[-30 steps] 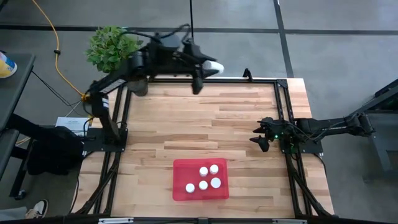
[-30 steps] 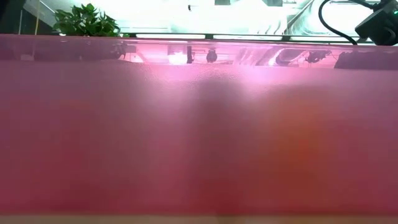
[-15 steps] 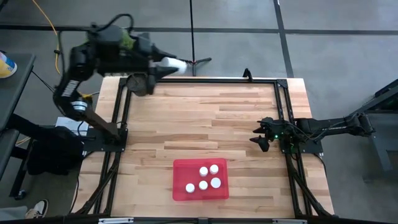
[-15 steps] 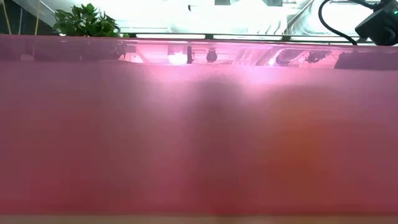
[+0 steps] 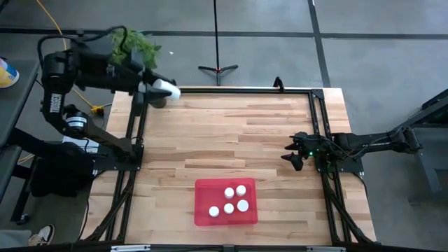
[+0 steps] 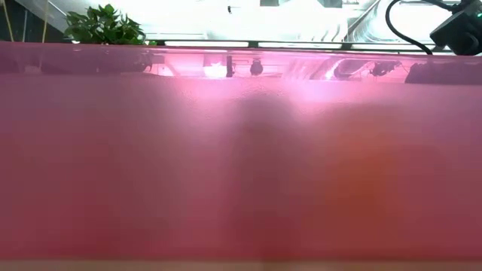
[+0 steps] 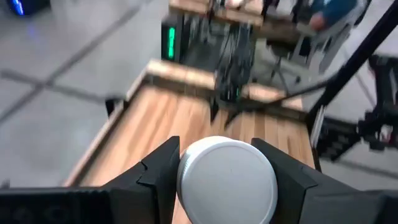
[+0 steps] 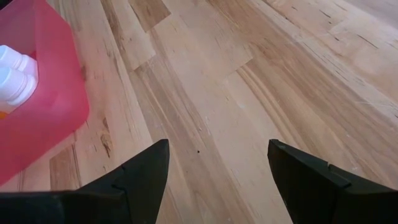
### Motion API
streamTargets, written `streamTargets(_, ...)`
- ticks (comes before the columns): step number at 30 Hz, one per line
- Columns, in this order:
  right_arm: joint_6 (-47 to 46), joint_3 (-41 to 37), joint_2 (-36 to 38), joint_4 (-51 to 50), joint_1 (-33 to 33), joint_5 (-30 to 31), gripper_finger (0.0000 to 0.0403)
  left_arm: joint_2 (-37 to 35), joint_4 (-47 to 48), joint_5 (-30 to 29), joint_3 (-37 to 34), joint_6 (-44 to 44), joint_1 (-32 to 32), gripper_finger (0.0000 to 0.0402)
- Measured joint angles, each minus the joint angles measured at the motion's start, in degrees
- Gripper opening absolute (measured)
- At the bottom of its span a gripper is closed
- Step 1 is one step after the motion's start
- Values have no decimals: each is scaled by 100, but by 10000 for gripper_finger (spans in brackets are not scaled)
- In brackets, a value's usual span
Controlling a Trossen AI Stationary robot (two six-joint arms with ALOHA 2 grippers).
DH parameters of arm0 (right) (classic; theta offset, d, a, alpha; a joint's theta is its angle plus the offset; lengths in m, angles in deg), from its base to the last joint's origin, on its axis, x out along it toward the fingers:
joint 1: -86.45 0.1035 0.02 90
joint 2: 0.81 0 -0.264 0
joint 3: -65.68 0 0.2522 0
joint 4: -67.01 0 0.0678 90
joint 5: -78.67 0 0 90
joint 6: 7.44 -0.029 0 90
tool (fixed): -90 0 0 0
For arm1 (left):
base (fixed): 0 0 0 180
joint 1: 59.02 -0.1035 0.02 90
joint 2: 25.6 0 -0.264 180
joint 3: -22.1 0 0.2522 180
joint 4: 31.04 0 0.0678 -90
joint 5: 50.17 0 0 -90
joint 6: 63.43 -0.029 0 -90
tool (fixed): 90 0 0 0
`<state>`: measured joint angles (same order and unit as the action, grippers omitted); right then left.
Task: Pick and place pill bottles into a basket
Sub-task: Put the white pill bottle into the pink bin
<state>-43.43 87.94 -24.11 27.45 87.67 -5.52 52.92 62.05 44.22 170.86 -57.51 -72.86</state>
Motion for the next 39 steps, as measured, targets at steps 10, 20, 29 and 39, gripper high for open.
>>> streamTargets(10,-4,0,1,-2,2,-24,264,-37,1067,229,-433,384,0,209)
streamTargets(20,-22,0,0,-2,0,-24,263,-101,1062,449,-1917,447,61,208)
streamTargets(29,-15,0,0,-2,2,-24,263,-101,335,477,-3810,575,861,208)
streamTargets(39,-2,0,1,-4,2,-24,263,-101,-1687,379,-5050,1273,1945,208)
